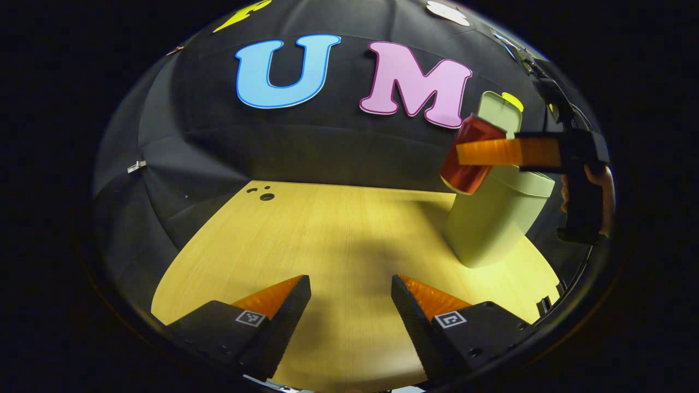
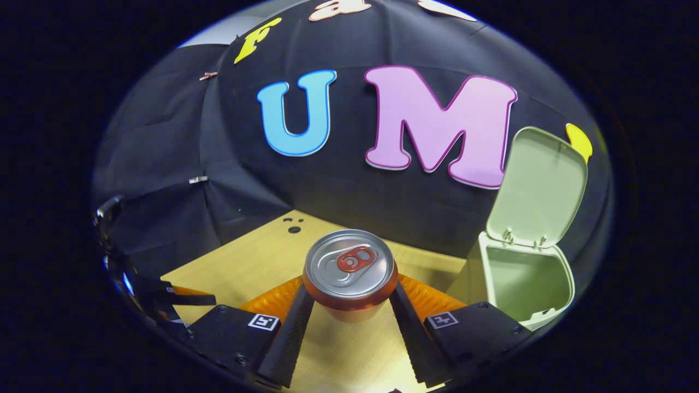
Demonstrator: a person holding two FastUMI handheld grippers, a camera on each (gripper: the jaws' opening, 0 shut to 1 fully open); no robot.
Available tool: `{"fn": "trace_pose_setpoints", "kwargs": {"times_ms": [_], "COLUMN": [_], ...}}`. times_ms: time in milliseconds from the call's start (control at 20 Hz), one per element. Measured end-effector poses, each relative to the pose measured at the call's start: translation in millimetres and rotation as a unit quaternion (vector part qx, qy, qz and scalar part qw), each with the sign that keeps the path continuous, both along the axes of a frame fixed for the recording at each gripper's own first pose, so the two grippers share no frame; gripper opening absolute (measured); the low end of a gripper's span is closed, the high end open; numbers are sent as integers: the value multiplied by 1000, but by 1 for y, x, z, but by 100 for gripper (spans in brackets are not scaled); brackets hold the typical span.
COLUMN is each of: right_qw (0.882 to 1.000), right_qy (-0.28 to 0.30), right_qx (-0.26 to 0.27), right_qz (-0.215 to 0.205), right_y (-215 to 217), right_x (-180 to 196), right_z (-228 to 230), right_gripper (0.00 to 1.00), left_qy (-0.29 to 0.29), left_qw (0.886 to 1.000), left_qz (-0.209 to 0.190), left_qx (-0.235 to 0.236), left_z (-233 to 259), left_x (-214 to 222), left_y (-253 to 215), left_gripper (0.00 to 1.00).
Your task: Press the lid of the desktop garbage bin to open it, pick up the crumpled paper on the desktop and throw it into the bin, then pick up the pop can on the desktop and drop it into the bin, and finally close the garbage bin lid.
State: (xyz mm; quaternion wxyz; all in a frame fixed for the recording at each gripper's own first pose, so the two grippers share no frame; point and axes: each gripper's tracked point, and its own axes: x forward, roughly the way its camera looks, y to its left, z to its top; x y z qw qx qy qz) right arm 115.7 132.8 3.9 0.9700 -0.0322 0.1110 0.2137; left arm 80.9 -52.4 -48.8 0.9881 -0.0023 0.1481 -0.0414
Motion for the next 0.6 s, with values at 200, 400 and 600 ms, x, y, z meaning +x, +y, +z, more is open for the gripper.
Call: {"fn": "trace_pose_setpoints", "kwargs": {"times_ms": [200, 400, 600], "right_qw": [999, 997, 992], "right_qy": [-25, -47, -62], "right_qx": [20, 20, 27], "right_qz": [-28, -65, -104], "right_y": [-30, -67, -106], "right_x": [-2, 2, 8], "right_z": [33, 53, 66], "right_gripper": [82, 82, 82], "left_qy": [-2, 0, 7], "left_qw": [1000, 1000, 999], "left_qz": [-13, -28, -31], "left_qx": [4, 12, 11], "left_z": [-3, -9, -15], "left_x": [0, -2, -2], "left_y": [-13, -22, -24], "left_gripper": [96, 96, 96]}}
